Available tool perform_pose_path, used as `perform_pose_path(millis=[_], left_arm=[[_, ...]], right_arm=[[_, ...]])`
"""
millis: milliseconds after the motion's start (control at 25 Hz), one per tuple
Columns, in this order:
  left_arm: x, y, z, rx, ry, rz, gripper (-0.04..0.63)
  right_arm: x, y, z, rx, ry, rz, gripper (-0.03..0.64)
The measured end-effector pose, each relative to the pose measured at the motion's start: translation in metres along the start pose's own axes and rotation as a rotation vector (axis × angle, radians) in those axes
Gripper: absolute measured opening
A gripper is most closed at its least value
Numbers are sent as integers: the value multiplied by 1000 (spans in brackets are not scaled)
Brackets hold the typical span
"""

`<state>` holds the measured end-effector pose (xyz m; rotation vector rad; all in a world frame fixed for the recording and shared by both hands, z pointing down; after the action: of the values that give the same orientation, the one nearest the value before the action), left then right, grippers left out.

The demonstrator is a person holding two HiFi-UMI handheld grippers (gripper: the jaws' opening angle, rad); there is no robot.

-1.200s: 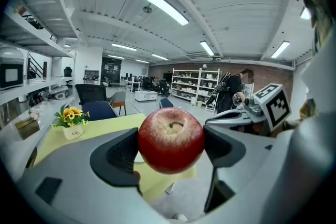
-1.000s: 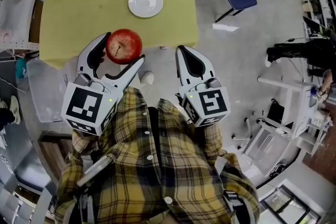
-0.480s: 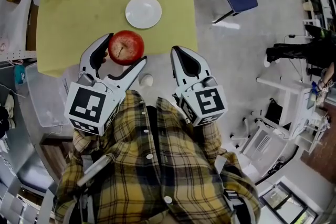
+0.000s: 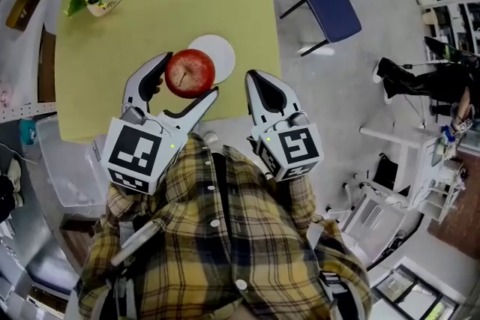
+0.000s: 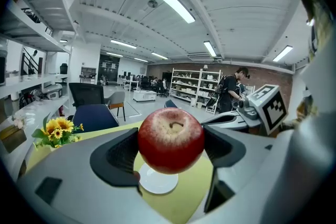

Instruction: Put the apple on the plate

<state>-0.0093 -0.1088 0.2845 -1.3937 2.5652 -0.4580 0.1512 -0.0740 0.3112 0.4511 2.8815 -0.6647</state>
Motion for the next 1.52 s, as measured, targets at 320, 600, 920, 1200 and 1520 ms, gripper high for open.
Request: perform_pose_path(millis=[320,600,920,1200,1520], left_arm=[[46,-15,6,18,-12,-23,399],[58,-19,0,47,23,2,399],[45,-27,5,62,50,91,399],[36,-42,4,88,49,92,399],[44,-62,-10,122,79,94,399]], right_arm=[[-4,-40,16,17,-9,-15,-3],[-4,-56,23,33,-1,20,-3],[-20,-55,35,31,38,99,-3],[-35,-53,42,13,34,124,-3],[-48,-61,38,34,36,120,-3]])
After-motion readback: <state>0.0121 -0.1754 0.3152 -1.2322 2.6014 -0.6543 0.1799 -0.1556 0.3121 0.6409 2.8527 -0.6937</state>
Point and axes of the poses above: the fingertips, and each gripper's own axes: y backward along the fingers, x to its left, z out of its top, the point moved 6 cm from there along y, backward along the fingers, and after that the axes turned 10 degrees about -y, right-handed, at the moved point
